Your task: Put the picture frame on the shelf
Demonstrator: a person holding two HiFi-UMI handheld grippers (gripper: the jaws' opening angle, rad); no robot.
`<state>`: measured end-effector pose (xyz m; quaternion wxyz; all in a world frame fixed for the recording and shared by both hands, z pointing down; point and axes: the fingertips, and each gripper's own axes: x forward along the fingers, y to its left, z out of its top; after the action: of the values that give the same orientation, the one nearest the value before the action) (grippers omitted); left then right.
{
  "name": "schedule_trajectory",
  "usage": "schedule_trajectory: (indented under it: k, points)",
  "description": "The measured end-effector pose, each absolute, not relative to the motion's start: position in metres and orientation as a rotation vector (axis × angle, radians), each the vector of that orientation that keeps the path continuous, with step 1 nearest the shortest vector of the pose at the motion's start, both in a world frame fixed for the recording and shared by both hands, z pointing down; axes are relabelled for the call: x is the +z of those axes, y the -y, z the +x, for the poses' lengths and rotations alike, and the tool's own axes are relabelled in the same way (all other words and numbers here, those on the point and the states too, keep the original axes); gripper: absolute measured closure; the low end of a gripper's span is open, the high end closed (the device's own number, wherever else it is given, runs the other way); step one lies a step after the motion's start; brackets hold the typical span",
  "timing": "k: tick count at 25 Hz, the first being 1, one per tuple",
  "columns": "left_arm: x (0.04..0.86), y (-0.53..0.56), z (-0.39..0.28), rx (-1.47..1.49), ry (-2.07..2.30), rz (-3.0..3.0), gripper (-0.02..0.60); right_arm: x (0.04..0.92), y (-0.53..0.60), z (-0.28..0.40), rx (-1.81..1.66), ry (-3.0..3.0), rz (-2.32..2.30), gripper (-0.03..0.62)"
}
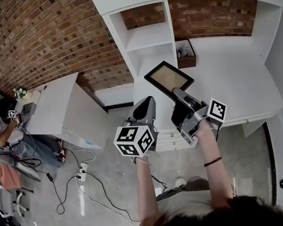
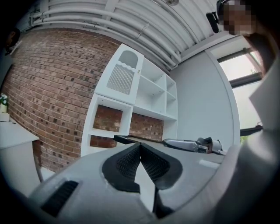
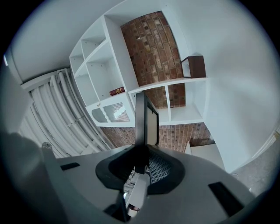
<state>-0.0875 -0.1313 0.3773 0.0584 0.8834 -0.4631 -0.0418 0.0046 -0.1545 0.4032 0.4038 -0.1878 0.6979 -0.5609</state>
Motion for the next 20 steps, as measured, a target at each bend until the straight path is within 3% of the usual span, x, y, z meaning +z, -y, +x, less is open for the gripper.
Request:
schedule_trajectory:
  k: [20]
  points:
    - [0.377,0.162,-0.099,-0.128,1.398,2.686,0.571,0.401,0.188,0.005,-1.389,-1.728,-0.487,0.523]
